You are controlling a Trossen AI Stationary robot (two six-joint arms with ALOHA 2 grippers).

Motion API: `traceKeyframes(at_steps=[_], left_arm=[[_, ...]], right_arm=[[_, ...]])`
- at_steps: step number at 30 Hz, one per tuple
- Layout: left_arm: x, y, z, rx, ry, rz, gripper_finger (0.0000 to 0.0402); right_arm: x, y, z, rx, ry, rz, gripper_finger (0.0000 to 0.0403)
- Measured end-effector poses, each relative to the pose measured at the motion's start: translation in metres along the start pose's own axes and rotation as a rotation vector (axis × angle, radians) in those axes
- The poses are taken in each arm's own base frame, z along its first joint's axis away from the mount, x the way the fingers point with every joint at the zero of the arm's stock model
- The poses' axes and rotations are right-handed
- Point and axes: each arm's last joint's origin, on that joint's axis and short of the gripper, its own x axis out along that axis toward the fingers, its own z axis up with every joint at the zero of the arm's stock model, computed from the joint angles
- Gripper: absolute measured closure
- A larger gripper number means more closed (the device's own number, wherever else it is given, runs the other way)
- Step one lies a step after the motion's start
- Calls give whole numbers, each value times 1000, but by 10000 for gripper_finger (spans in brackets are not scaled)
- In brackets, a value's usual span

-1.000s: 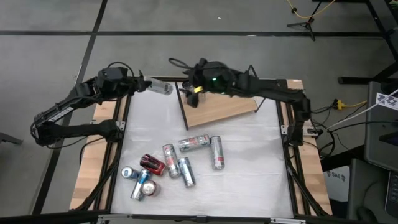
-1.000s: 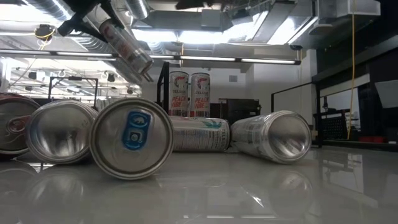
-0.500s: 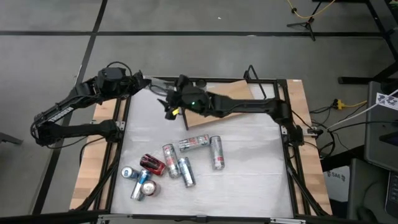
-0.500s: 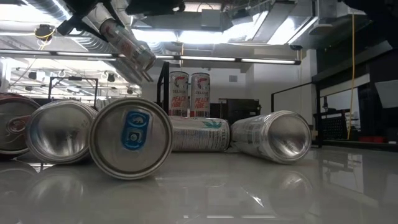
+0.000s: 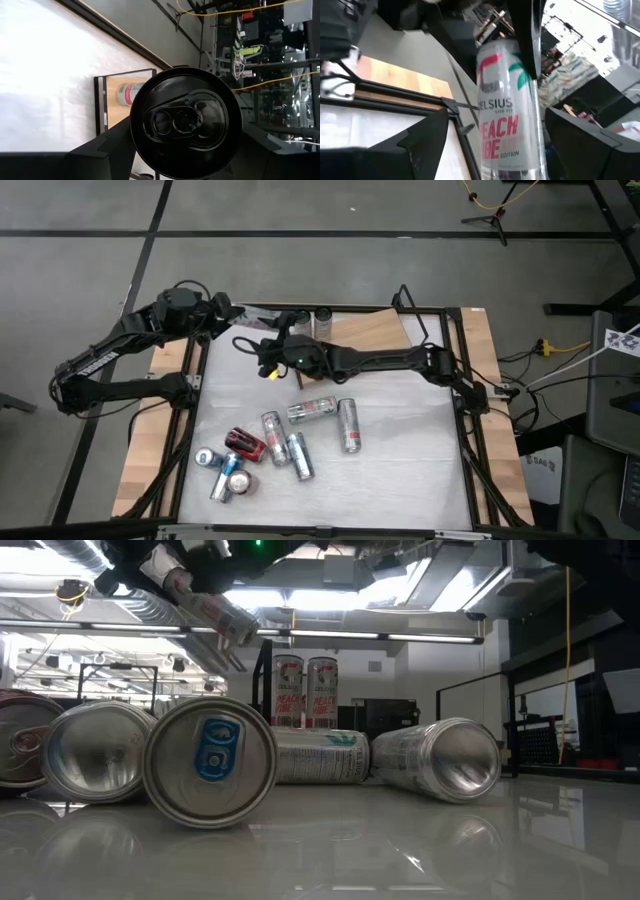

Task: Place canned beverage on shelf
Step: Put the white pink soda can on the shelf aligned with the other white pink soda cans

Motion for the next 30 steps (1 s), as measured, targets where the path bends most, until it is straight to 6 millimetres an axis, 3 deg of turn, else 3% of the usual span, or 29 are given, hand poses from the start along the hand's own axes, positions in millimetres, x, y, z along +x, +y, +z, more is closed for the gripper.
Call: traceKeyframes(at_steps=[30], left_arm=[[6,-6,-15,-60,122,-23,163]], right_arm=[[6,4,-5,-105,45,-119,78]])
